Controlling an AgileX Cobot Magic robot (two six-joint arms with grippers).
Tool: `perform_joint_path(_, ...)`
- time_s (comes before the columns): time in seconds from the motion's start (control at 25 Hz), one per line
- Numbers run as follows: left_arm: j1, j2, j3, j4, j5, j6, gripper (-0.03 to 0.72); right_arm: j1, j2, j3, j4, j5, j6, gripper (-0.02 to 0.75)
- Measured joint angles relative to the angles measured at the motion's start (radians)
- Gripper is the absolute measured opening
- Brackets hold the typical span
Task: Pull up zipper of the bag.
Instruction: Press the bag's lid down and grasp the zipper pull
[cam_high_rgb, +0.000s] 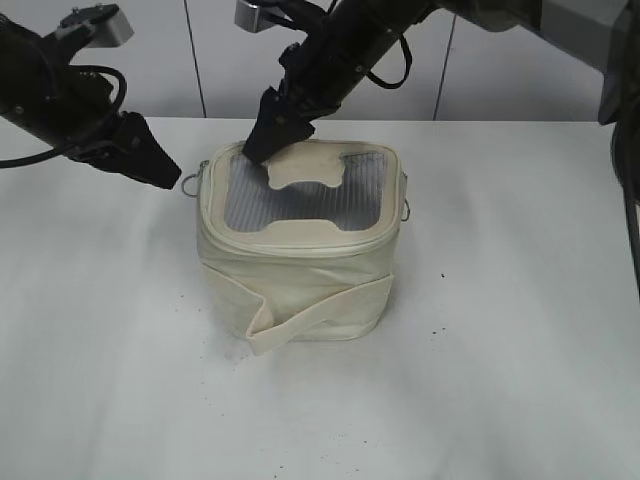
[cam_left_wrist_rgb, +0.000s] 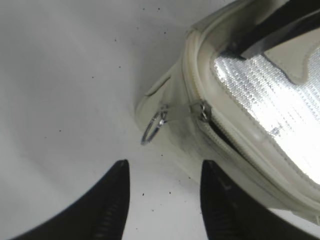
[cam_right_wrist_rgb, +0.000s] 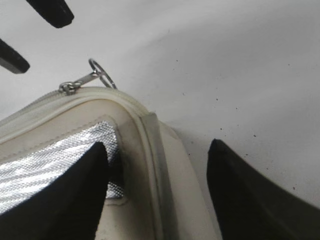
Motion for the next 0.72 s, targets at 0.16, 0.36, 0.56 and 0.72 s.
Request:
perform_joint_path(0.16,0.000,0.004,0.000,0.004,0.017,0.000,0.359,0.000,0.005,-0.001,0.007,0.000,0.001,0.396)
perform_joint_path(0.36,0.000,0.004,0.000,0.009,0.002,0.052,0.401,0.000,0.010,-0.002,0.020,0.008,0.001,0.211)
perform_joint_path(0.56,0.000,0.004,0.000,0.009,-0.049,0.168,0.475,0.000,0.011,-0.003,0.023,0.020,0.005,0.055)
perform_joint_path(0.72,-0.003,0.004,0.000,0.033,-0.068,0.292,0.486,0.000,0.012,-0.003,0.023,0.023,0.008,0.019)
